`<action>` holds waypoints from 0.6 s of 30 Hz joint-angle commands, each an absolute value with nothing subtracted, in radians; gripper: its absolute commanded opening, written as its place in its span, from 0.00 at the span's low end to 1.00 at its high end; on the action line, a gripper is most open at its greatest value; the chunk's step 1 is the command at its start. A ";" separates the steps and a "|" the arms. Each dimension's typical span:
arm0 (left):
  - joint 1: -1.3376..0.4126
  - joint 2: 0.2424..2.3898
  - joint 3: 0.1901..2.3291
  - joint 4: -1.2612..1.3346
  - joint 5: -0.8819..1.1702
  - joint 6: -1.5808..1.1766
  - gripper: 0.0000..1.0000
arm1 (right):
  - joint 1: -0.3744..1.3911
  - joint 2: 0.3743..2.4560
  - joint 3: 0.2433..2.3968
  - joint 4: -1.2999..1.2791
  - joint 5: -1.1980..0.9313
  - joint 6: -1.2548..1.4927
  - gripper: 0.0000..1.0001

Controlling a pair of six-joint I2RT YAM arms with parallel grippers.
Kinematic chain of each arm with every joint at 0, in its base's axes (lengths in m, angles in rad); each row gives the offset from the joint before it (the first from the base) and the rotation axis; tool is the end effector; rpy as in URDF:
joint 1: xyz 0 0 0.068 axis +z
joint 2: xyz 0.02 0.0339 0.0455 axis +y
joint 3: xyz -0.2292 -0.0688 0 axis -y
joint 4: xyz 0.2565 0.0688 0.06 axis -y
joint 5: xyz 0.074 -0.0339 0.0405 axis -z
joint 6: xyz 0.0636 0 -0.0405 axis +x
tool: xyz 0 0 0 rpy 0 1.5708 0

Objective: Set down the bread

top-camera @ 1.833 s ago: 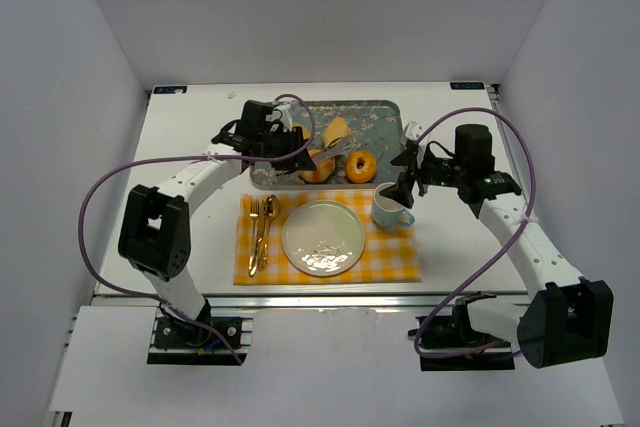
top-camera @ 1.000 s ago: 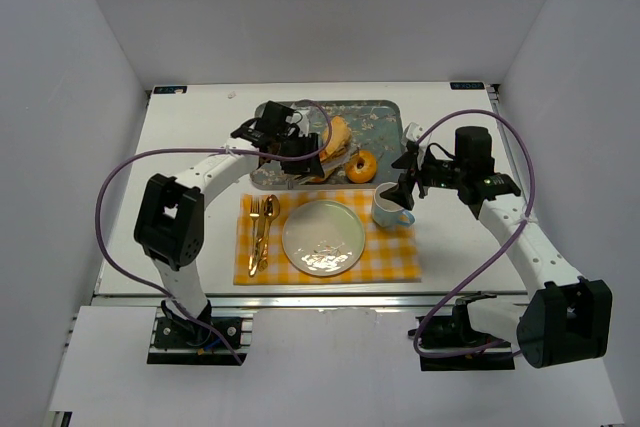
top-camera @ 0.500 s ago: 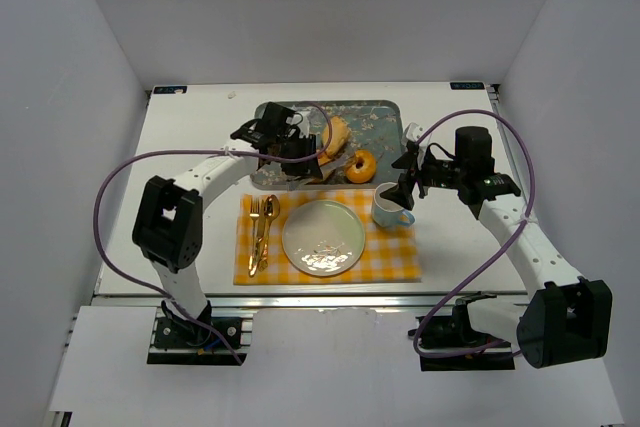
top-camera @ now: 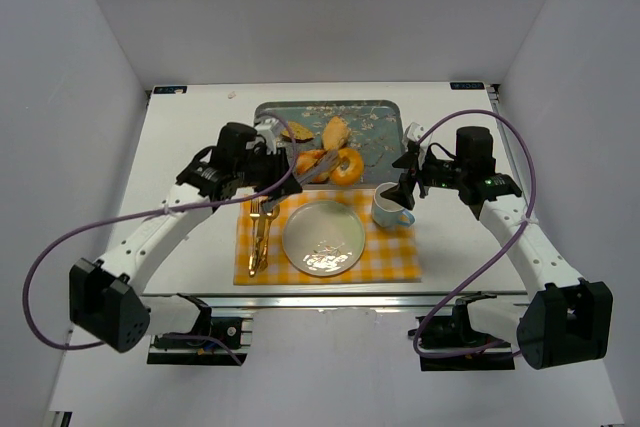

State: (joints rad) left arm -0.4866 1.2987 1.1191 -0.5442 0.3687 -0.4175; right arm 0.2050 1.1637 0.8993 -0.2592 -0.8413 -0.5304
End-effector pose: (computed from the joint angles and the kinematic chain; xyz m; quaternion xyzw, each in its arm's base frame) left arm 0.2734 -0.1706 0.2592 0.1062 0.8931 -0.3268 0.2904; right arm 0.2775 0.1061 0.2567 -0.4747 0.6643 0.2750 0.5077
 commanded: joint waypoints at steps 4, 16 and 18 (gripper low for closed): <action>-0.491 1.151 1.009 -0.771 0.357 -0.508 0.00 | 0.199 1.143 0.888 -0.241 -0.874 -0.529 0.89; -0.503 1.060 0.882 -0.833 0.376 -0.545 0.42 | 0.201 1.143 0.894 -0.252 -0.879 -0.535 0.89; -0.503 1.049 0.891 -0.842 0.351 -0.548 0.52 | 0.201 1.141 0.893 -0.256 -0.879 -0.538 0.89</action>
